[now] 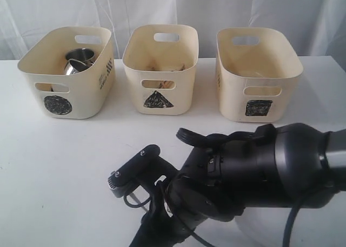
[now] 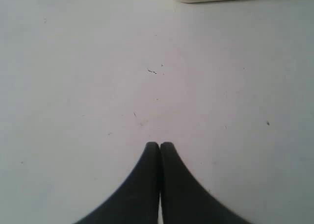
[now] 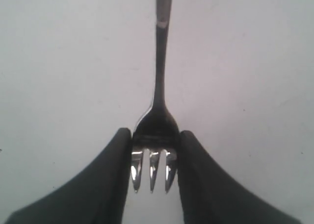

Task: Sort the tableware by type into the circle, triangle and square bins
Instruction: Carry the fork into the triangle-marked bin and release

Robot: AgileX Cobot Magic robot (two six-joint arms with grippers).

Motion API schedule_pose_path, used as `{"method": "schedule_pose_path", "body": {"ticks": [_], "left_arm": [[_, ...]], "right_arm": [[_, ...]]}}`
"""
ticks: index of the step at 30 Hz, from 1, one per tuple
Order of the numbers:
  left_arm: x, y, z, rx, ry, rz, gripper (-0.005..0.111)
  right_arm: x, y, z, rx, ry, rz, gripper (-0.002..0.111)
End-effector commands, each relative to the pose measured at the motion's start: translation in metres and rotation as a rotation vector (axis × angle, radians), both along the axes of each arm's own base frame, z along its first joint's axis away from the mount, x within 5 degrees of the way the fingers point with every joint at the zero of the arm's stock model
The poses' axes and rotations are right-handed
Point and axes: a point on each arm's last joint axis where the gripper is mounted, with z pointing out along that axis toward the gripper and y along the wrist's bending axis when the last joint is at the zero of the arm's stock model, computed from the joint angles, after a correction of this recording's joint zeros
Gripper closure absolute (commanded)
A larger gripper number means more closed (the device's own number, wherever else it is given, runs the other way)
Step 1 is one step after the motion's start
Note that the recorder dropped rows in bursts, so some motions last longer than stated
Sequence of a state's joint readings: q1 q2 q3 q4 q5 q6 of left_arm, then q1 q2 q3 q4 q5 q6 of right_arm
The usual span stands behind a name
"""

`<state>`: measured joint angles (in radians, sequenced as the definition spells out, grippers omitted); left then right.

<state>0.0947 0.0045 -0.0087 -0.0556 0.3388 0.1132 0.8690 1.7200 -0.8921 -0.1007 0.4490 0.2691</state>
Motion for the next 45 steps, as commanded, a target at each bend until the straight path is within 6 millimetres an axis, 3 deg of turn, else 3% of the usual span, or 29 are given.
{"method": "schedule_pose_path", "body": {"ticks": [1, 4, 9, 16, 23, 33, 37, 40, 45], "left_arm": [[-0.001, 0.000, -0.004, -0.007, 0.017, 0.001, 0.107], [-0.001, 0.000, -0.004, -0.007, 0.017, 0.001, 0.107], [-0.001, 0.000, -0.004, -0.007, 0.017, 0.001, 0.107], [-0.001, 0.000, -0.004, -0.007, 0.017, 0.001, 0.107], [-0.001, 0.000, -0.004, -0.007, 0.017, 0.001, 0.107], [-0.001, 0.000, -0.004, -0.007, 0.017, 0.001, 0.107], [-0.001, 0.000, -0.004, -0.007, 0.017, 0.001, 0.107], [-0.001, 0.000, -0.004, -0.007, 0.017, 0.001, 0.107], [-0.001, 0.000, -0.004, -0.007, 0.017, 0.001, 0.107]], "right_arm": [[0.001, -0.001, 0.011, 0.040, -0.042, 0.006, 0.108], [0.002, -0.002, 0.019, 0.048, -0.091, 0.038, 0.108], [0.013, -0.015, 0.066, 0.225, -0.252, -0.034, 0.108], [0.048, -0.047, 0.114, 0.439, -0.436, -0.210, 0.108], [0.097, -0.056, 0.163, 0.675, -0.711, -0.256, 0.108], [0.197, -0.072, 0.132, 0.802, -0.961, -0.308, 0.108], [0.236, -0.071, 0.101, 0.767, -0.926, -0.358, 0.108], [0.254, -0.067, 0.077, 0.746, -0.906, -0.362, 0.108], [0.267, -0.063, 0.057, 0.644, -0.885, -0.333, 0.104]]}}
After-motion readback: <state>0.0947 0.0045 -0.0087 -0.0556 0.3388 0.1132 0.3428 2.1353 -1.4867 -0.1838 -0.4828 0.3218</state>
